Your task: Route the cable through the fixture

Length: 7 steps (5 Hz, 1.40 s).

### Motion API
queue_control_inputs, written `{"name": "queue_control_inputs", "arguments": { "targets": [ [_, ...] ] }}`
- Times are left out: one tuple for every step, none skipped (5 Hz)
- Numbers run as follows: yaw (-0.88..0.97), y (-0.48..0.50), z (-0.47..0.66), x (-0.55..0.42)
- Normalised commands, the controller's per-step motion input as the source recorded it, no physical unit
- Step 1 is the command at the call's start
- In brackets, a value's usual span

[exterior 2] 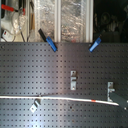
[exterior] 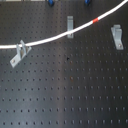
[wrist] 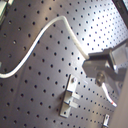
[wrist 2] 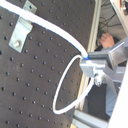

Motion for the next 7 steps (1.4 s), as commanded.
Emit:
{"name": "queue_control_inputs", "arguments": {
  "targets": [
    [0.0, 0.0, 0.01, 0.0],
    [0.0, -0.011, 0.66, -0.004],
    [-0.09, -0.01, 0.51, 0.017],
    [-0.76, -0.022, 0.14, -0.007],
    [-1.0, 0.0, 0.1, 0.001],
    [-1.0, 0.0, 0.09, 0.001],
    [0.0, 0.001, 0.0, -0.011]
  ]
}}
